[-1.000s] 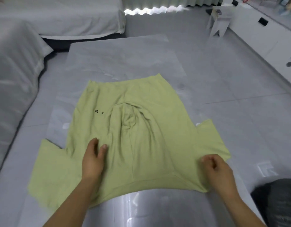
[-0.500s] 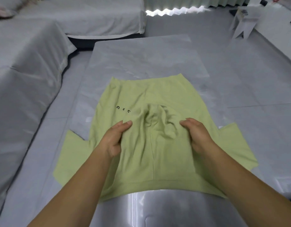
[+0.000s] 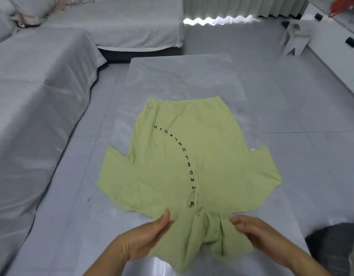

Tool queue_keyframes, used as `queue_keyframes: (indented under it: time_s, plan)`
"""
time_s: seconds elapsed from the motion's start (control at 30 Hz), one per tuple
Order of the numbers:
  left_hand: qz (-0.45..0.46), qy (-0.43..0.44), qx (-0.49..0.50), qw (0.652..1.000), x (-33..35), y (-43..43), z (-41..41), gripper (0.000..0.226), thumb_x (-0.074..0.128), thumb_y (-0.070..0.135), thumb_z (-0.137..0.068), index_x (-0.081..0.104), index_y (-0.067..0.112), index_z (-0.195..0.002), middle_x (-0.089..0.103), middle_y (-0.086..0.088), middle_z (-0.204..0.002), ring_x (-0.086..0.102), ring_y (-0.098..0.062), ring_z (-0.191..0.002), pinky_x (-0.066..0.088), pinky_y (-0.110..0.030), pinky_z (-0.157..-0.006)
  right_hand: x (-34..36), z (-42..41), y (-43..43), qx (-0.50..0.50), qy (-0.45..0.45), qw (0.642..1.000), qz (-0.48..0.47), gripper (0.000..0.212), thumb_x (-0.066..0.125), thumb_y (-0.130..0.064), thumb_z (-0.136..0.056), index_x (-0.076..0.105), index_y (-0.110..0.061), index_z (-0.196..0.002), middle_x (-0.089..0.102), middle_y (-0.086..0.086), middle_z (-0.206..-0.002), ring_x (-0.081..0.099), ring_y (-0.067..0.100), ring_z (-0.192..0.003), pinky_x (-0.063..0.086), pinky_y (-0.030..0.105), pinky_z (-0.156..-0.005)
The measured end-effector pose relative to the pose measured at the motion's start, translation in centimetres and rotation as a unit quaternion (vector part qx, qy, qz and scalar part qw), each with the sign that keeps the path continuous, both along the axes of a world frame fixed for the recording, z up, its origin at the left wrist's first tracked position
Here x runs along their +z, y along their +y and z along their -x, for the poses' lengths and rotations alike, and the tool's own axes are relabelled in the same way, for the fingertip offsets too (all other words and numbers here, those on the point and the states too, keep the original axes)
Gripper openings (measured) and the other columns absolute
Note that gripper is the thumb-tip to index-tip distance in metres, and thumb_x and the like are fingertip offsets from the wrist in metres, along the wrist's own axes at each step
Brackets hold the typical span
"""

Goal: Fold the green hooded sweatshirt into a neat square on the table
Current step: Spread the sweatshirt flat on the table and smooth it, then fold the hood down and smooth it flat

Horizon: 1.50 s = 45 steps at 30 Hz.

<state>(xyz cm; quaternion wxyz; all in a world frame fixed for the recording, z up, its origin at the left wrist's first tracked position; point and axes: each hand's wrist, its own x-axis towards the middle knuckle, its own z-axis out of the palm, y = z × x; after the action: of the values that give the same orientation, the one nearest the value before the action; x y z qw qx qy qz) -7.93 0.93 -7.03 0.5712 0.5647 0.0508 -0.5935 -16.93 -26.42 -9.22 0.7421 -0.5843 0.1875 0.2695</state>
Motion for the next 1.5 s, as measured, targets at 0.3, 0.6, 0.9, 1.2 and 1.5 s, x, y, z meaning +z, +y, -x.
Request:
queue_keyframes:
  time_s: [0.3,0.6,0.9,1.2,1.5]
  plan:
    - [-0.227,-0.213,-0.431,0.847,-3.7,3.8,8.7,0.111,0.026,0.098,-0.045,0.060,0.020,-0.116,0.051,0.001,-0.136,0.031,-0.010,-0.134,0.016,-0.034,-0.115,-6.1,9.2,1.7,0.354,-0.192,0.802,0.442,0.024,0.035,-0.043,-0.077,0.054,-0.030,-0.075,0.056,-0.011,-0.077,0.047,0.000,-0.078,0.028,0.005,-0.077]
    - [-0.145,-0.381,-0.321,0.855,-6.2,3.7,11.4,0.075,0.007,0.092,-0.060,0.036,0.023,-0.053,0.042,0.005,-0.055,0.041,-0.005,-0.061,0.040,-0.025,-0.073,-5.4,8.7,6.4,0.306,-0.154,0.838,0.425,0.047,0.028,-0.041,-0.083,0.061,-0.026,-0.113,0.061,-0.011,-0.117,0.055,0.008,-0.106,0.037,0.021,-0.090]
    - [-0.102,-0.304,-0.167,0.932,-5.7,2.5,11.9,0.046,0.029,0.057,-0.092,0.053,0.031,-0.063,0.053,0.017,-0.067,0.048,0.004,-0.065,0.036,-0.011,-0.068,-4.9,9.2,7.7,0.206,0.055,0.949,0.234,0.053,0.023,-0.023,-0.098,0.062,-0.023,-0.062,0.053,-0.013,-0.052,0.039,0.004,-0.053,0.033,0.015,-0.053]
    - [-0.232,-0.561,-0.075,0.791,-8.0,0.3,9.2,0.049,0.023,0.058,-0.090,0.045,0.021,-0.067,0.049,0.006,-0.064,0.048,-0.014,-0.066,0.038,-0.030,-0.069,-6.1,7.4,6.5,0.162,-0.227,0.834,0.477,0.042,0.030,-0.062,-0.087,0.052,-0.028,-0.074,0.043,-0.019,-0.067,0.039,-0.001,-0.067,0.030,0.018,-0.065]
    - [-0.313,-0.494,0.166,0.794,-9.9,0.7,15.7,0.071,0.030,0.059,-0.074,0.054,0.006,-0.113,0.050,-0.010,-0.113,0.046,-0.027,-0.110,0.037,-0.031,-0.093,-9.2,10.9,7.3,-0.155,-0.004,0.863,0.481,0.021,0.048,-0.027,-0.093,0.062,-0.013,-0.099,0.052,0.007,-0.098,0.051,0.028,-0.101,0.038,0.033,-0.077]
